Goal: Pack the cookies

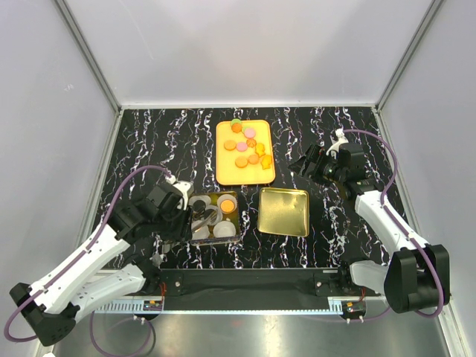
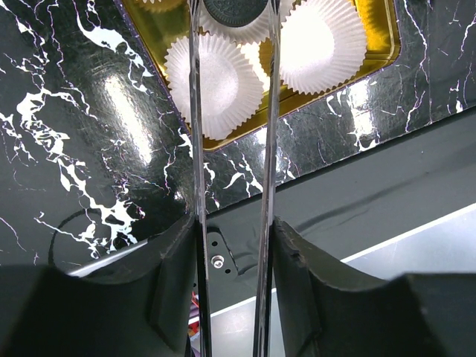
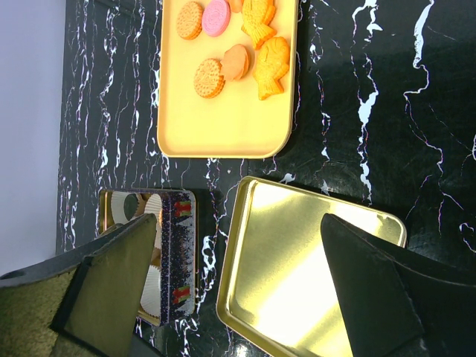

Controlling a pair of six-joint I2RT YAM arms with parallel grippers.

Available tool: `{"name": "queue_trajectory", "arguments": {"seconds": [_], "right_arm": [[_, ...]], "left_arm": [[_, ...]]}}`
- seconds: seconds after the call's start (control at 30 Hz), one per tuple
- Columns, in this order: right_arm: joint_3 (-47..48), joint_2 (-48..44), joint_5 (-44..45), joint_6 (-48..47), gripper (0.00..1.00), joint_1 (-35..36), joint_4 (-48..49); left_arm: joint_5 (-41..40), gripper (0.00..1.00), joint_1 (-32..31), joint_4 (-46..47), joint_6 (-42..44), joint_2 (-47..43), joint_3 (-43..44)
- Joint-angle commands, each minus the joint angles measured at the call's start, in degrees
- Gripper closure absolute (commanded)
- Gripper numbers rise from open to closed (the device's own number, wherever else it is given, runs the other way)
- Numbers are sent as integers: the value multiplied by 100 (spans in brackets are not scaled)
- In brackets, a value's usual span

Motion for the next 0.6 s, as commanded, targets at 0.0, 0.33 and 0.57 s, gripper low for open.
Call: {"name": "queue_trajectory", "arguments": {"seconds": [0.0,0.33,0.57], "right_arm": [[204,-7,-103,-76,0,3,200],[196,-16,-103,-76,0,4,200],[204,-33,-112,-76,0,4,200]], "left_arm": [[102,54,14,171,5,-27,87],[251,51,14,83,111,34,385],[463,53,14,442,58,411,1447]]}}
